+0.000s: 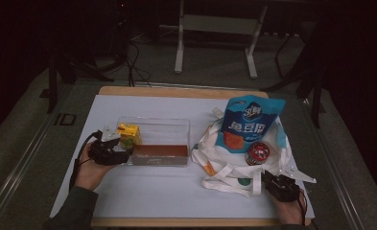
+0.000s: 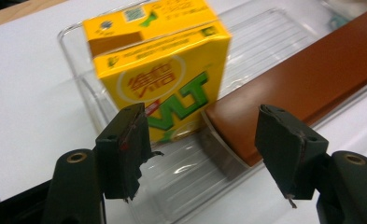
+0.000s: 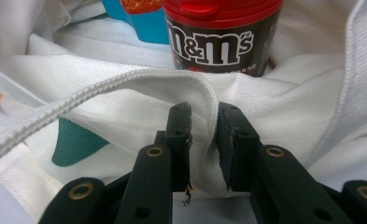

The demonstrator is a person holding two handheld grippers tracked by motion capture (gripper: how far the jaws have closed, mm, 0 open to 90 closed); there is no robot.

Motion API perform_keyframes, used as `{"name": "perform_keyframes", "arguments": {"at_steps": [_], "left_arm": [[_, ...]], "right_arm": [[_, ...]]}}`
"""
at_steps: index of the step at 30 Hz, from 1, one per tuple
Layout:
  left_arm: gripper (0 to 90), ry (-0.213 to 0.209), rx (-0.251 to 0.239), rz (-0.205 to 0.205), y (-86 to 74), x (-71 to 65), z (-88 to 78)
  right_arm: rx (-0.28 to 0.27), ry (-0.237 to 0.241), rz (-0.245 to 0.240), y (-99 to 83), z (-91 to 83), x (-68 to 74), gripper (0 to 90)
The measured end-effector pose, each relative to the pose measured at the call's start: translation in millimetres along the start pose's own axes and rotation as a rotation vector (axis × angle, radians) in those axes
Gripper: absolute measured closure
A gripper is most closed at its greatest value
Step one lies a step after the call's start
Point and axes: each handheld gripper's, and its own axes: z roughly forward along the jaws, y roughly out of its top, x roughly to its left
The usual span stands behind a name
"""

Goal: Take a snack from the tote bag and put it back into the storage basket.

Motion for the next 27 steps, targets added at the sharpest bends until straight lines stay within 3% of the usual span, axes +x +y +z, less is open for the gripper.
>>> {"name": "perform_keyframes", "arguments": {"at_steps": [18, 24, 27], "left_arm": [[32.5, -0.030, -0.061, 0.002, 8.5, -15.5, -1.3], [30.1, -0.058, -0.092, -0.007, 11.2, -20.9, -1.7], [28.3, -0.081, -0.099, 0.013, 14.0, -28.8, 0.3]], "right_arm": [[0.007, 0.004, -0.002, 1.0, 0.2, -0.1, 74.6], [0.007, 0.013, 0.009, 1.1, 0.0, 0.0, 72.1], [0.011, 0.010, 0.010, 1.8, 0.0, 0.4, 72.4]]}}
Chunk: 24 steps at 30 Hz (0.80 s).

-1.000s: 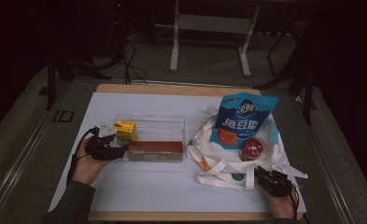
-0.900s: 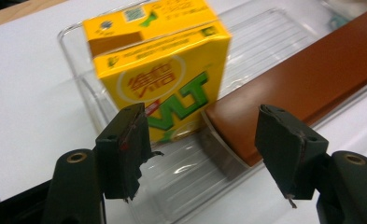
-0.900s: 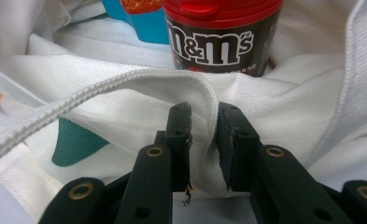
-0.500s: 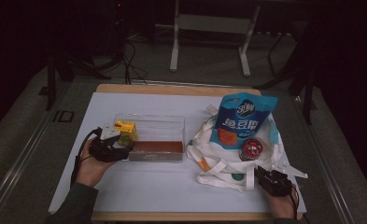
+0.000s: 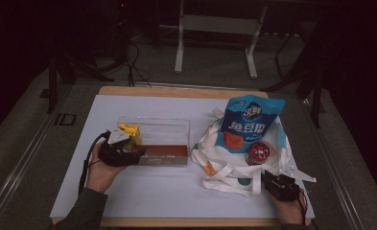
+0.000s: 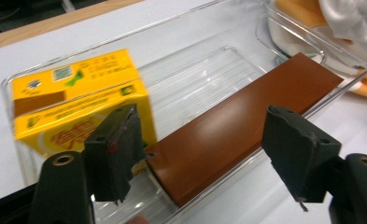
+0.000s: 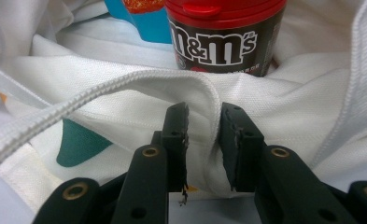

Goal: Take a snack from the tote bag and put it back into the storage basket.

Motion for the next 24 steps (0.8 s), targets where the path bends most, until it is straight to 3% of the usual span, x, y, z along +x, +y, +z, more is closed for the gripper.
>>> {"name": "perform_keyframes", "arguments": {"at_steps": [9, 13, 19, 24], "left_arm": [[22.8, -0.091, -0.017, 0.015, 3.4, -13.1, 4.4], [20.6, -0.104, -0.036, 0.039, 3.3, -18.6, 6.4], [19.6, -0.119, -0.024, 0.058, 3.3, -22.8, 9.6], [26.6, -0.134, -0.028, 0.078, 4.7, -28.4, 8.6]], "right_arm": [[-0.011, 0.016, 0.018, -0.6, -0.5, -1.3, 70.5], [-0.013, 0.025, 0.024, -0.4, -1.6, -1.4, 67.6], [-0.010, 0.031, 0.032, 3.0, -4.9, -0.3, 65.2], [-0.010, 0.033, 0.017, 8.9, -12.0, 1.9, 65.4]]}}
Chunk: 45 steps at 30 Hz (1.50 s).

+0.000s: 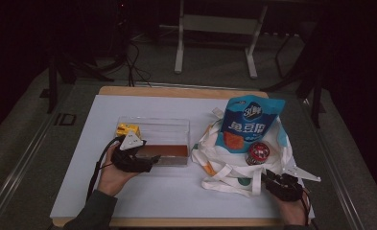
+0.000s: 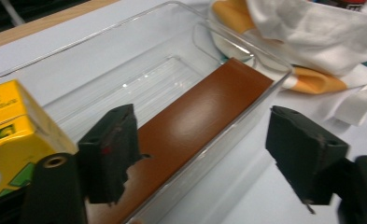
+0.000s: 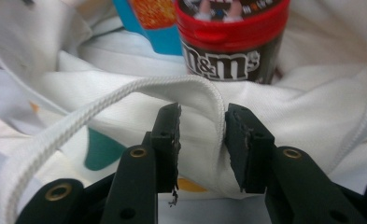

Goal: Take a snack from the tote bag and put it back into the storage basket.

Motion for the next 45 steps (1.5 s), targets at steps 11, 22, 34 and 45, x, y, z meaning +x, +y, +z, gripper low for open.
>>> {"name": "perform_keyframes", "arguments": {"at_steps": [11, 22, 34, 45], "left_arm": [[43.4, -0.051, -0.016, 0.044, -4.8, -15.3, -0.5], [47.3, -0.089, -0.036, 0.042, -23.2, -19.1, 0.3], [46.2, -0.105, -0.017, 0.048, -50.2, -16.3, 1.4], [45.2, -0.103, -0.041, 0.025, -70.8, -6.6, -1.1]], "right_arm": [[-0.013, 0.021, -0.057, 12.7, -22.3, 0.2, 65.9], [-0.037, 0.006, -0.079, 32.0, -37.3, 2.2, 64.6], [-0.058, -0.017, -0.092, 42.6, -50.7, -3.5, 59.9], [-0.056, -0.005, -0.110, 65.3, -38.7, -9.5, 56.5]]}}
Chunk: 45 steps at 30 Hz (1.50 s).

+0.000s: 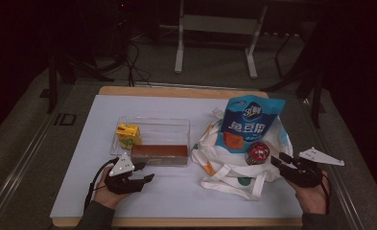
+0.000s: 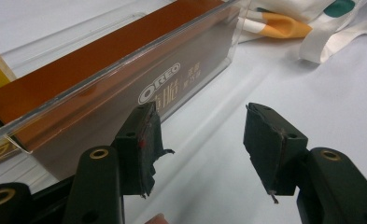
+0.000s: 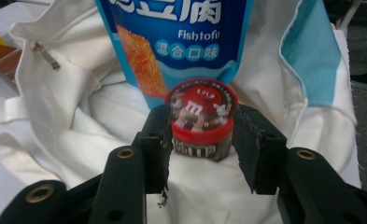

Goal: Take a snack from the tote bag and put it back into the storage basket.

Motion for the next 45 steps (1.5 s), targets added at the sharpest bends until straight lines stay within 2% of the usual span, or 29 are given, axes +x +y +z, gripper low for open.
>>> {"name": "perform_keyframes", "arguments": {"at_steps": [4, 7, 11, 15, 20, 22, 25, 31, 36, 45], "left_arm": [[44.9, 0.001, 0.005, 0.008, -3.6, 0.5, 4.7], [45.1, 0.009, -0.021, 0.010, -5.7, 0.4, 5.4], [45.2, 0.019, -0.033, 0.005, -8.2, 2.2, 5.2], [45.1, 0.020, -0.011, 0.004, -10.1, 3.7, 9.3], [45.1, 0.026, -0.002, 0.001, -11.4, 6.2, 14.2], [45.1, 0.027, -0.001, -0.005, -12.3, 6.6, 14.7], [45.1, 0.025, -0.004, -0.026, -16.0, 8.6, 15.8], [45.0, 0.021, -0.002, -0.020, -17.2, 7.9, 17.1], [45.0, 0.020, 0.005, -0.022, -17.7, 7.8, 18.5], [45.3, 0.022, 0.012, -0.015, -17.9, 7.3, 19.1]], "right_arm": [[-0.004, 0.007, 0.001, 8.8, 8.7, -4.0, 52.0], [-0.021, 0.036, 0.013, 17.4, 14.9, -8.9, 52.2], [-0.020, 0.042, 0.012, 28.6, 25.4, -13.7, 51.5], [-0.018, 0.066, 0.050, 39.7, 36.8, -19.5, 52.0], [-0.004, 0.043, 0.064, 51.2, 50.7, -26.4, 46.6], [-0.020, 0.066, 0.072, 54.8, 53.9, -29.0, 45.1], [-0.025, 0.071, 0.063, 60.2, 58.5, -30.0, 42.2], [-0.050, 0.119, 0.062, 70.1, 67.0, -31.5, 41.9], [-0.071, 0.160, 0.028, 78.9, 74.4, -31.6, 43.9], [-0.067, 0.262, 0.030, 86.4, 89.7, -29.1, 50.3]]}}
